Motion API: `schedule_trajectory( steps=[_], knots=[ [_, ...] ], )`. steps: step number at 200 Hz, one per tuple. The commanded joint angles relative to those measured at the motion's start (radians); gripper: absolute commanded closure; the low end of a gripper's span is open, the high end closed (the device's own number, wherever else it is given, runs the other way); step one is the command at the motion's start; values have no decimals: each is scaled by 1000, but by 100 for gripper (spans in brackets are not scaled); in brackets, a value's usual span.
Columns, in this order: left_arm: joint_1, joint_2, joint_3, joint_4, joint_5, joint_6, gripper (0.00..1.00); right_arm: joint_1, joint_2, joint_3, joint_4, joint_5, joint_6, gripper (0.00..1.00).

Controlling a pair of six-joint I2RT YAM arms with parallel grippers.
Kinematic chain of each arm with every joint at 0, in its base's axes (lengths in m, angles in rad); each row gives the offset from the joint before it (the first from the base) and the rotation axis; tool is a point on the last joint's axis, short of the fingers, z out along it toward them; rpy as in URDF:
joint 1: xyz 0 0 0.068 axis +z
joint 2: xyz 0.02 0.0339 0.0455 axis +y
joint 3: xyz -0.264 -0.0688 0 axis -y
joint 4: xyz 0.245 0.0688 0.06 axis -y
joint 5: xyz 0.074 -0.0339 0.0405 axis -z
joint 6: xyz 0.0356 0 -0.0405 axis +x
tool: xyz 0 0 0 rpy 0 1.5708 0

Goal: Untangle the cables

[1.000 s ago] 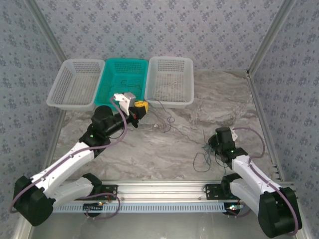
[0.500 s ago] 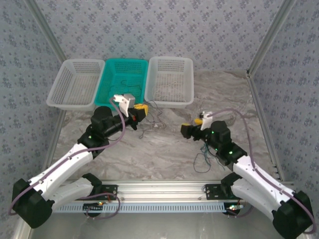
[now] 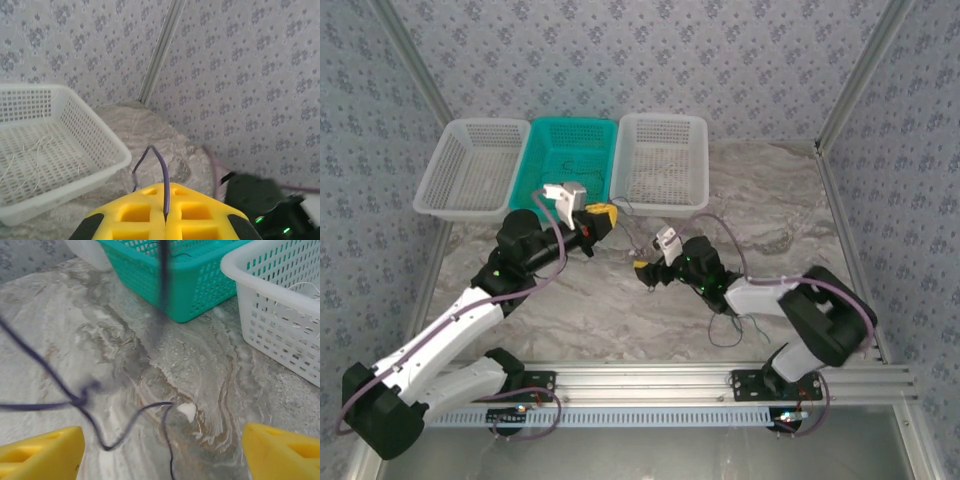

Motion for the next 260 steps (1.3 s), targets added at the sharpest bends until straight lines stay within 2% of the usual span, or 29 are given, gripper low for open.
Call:
schedule_trajectory(
  steps=[1,23,58,82,125,171,204,244,260],
  knots=[
    [5,-19,136,-24,-7,-3,100,5,93,28,200,91,30,24],
    [25,-4,257,-82,-44,51,100,8,96,7,196,145,81,27],
    [81,92,462,-124,-39,119,100,24,-50,-44,63,196,91,21],
    [115,169,587,-141,-57,176,100,26,-226,-83,-57,219,94,19],
    [218,308,771,-154,-96,220,100,6,-603,-152,-274,352,129,16],
    [299,483,951,-199,-103,269,100,-58,-917,-177,-534,386,195,15],
    [376,593,1008,-191,-99,258,100,-77,-1012,-212,-595,393,235,15],
    [478,696,972,-142,-130,233,100,-88,-1011,-219,-601,384,250,15],
    [520,752,959,-146,-73,173,100,-94,-1006,-219,-595,383,249,15]
  ],
)
